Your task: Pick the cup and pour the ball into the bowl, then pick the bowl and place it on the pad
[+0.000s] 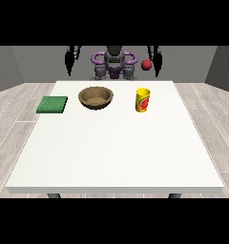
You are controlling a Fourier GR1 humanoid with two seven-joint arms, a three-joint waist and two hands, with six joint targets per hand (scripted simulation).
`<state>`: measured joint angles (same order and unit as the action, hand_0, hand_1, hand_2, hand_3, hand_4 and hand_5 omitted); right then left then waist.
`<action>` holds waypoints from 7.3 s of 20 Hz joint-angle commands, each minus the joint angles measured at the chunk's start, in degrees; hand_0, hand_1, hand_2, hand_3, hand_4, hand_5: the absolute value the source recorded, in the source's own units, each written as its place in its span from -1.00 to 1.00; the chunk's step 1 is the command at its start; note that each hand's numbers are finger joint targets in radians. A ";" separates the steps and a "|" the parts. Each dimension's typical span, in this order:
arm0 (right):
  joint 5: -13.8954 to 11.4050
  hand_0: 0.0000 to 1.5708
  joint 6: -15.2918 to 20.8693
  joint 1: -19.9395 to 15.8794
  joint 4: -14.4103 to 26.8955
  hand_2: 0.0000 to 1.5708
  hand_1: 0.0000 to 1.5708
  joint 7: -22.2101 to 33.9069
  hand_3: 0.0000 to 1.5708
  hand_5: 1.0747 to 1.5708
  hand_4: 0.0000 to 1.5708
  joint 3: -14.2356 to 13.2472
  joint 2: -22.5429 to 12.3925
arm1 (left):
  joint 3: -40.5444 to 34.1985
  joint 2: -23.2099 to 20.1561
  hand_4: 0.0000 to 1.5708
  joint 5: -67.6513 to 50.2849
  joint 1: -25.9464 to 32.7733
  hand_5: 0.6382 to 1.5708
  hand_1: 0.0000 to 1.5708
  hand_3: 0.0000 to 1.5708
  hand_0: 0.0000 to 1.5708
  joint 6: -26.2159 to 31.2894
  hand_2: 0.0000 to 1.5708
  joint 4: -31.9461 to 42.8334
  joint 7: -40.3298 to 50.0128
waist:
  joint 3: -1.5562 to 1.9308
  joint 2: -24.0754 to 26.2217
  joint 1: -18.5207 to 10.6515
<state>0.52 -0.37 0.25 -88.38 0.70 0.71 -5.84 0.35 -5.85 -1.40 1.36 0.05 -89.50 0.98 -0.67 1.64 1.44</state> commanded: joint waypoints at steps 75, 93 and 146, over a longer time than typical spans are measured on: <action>17.56 -1.00 -0.62 -18.70 -38.11 -1.00 -1.00 18.85 -1.00 0.97 -1.00 -6.25 -9.42 | -19.89 -12.89 0.28 1.86 -31.50 0.84 0.68 1.00 0.68 -6.44 1.00 56.72 -56.07 | 0.65 -21.25 17.15; 23.53 -1.00 -6.71 -17.53 -23.80 -1.00 -1.00 16.96 -1.00 0.96 -0.67 -14.09 -12.37 | -4.10 -7.98 0.39 23.72 -42.24 0.94 0.79 1.00 0.79 -33.57 1.00 57.05 -34.23 | 0.81 -9.04 14.44; 18.18 -1.00 -7.55 -9.94 -11.93 -1.00 -1.00 10.74 -1.00 0.98 -0.49 -12.55 -8.55 | 8.76 -5.14 0.19 48.08 -44.40 1.00 0.54 1.00 0.54 -46.10 1.00 56.70 -4.47 | 0.20 0.36 5.10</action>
<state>18.64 -8.48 -10.12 -97.93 10.90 -11.98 -14.59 15.56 -9.01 56.86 -49.41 -42.32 -28.14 6.20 -0.32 4.27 7.31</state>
